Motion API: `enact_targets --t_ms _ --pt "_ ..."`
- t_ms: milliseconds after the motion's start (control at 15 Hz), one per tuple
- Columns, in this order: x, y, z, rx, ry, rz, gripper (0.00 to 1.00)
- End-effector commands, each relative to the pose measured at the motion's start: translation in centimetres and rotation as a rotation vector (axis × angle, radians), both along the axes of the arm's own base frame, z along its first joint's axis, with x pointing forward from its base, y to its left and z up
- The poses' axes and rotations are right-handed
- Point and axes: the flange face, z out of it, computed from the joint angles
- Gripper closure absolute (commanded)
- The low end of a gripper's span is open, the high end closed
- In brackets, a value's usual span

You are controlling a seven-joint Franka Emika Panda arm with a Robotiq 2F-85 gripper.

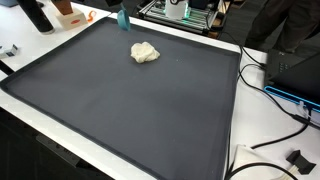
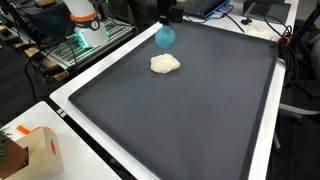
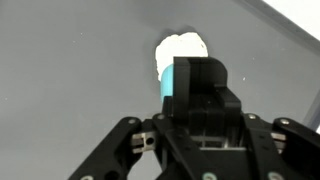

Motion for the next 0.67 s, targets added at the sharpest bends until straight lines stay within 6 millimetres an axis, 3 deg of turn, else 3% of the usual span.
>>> enact_targets --t_ms 0,400,467,533,600 --pt "-1.0 1.3 0.1 -0.1 -0.058 -0.014 0.75" --pt "-1.5 2.3 -0.4 -0.17 -0.11 -0.099 0.75" --pt "-0.2 2.0 -0.5 -0.136 -0.098 -0.077 0.75" --pt "-0.3 2.0 -0.5 -0.137 -0.097 -0.079 0.5" --pt "-0.3 2.0 -0.5 -0.137 -0.097 -0.078 0.5"
